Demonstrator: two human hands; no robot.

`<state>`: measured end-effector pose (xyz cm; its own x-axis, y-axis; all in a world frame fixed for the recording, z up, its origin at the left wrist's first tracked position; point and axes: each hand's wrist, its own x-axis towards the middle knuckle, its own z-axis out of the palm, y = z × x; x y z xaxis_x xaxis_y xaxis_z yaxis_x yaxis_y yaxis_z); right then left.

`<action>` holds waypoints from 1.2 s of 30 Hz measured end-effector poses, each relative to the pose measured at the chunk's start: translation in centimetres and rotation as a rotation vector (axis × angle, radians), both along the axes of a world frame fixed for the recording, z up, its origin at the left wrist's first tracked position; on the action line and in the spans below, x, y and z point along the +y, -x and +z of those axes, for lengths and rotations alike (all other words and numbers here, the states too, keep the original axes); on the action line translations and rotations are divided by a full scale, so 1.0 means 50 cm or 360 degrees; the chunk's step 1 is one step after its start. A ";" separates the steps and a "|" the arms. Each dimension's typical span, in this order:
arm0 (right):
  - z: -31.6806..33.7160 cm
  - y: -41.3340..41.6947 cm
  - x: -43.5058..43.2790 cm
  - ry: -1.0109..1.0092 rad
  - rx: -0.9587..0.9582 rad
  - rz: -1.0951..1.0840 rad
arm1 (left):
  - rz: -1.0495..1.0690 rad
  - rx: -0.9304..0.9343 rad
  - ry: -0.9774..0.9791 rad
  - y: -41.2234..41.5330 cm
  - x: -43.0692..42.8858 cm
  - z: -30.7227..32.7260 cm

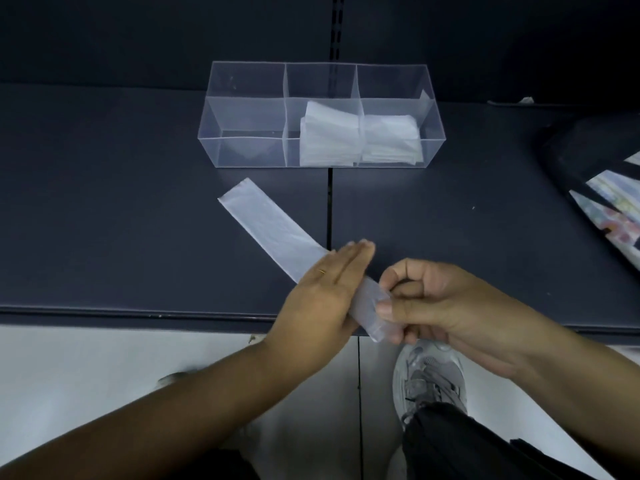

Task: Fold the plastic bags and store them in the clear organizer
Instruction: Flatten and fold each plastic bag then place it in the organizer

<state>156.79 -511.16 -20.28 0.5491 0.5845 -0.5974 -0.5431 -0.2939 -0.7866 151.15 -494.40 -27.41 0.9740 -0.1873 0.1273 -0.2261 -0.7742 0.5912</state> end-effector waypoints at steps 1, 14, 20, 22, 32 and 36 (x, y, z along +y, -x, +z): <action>0.009 -0.004 0.001 -0.0056 -0.0031 0.0019 | 0.0024 0.0011 0.0117 0.003 -0.003 0.011; -0.112 -0.067 0.071 -0.0040 -0.0358 0.0451 | 0.0300 0.1159 0.2122 -0.058 0.083 0.054; -0.142 -0.053 0.082 0.0379 -0.0429 0.0053 | 0.0812 0.1176 0.1941 -0.107 0.150 0.011; -0.141 -0.053 0.083 0.0417 -0.0392 0.0011 | 0.1005 0.1138 0.1812 -0.119 0.168 0.002; -0.132 -0.072 0.100 0.0564 -0.0285 0.0029 | 0.0544 -0.0264 0.0234 -0.049 0.161 0.006; -0.129 -0.074 0.106 0.0576 -0.0326 0.0056 | -0.0169 -0.0045 -0.0221 0.011 0.100 -0.031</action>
<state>160.49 -505.85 -26.70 0.6613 0.3774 -0.6482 -0.3707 -0.5868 -0.7198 150.61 -489.37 -28.94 0.9442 -0.3066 0.1203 -0.3261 -0.8189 0.4722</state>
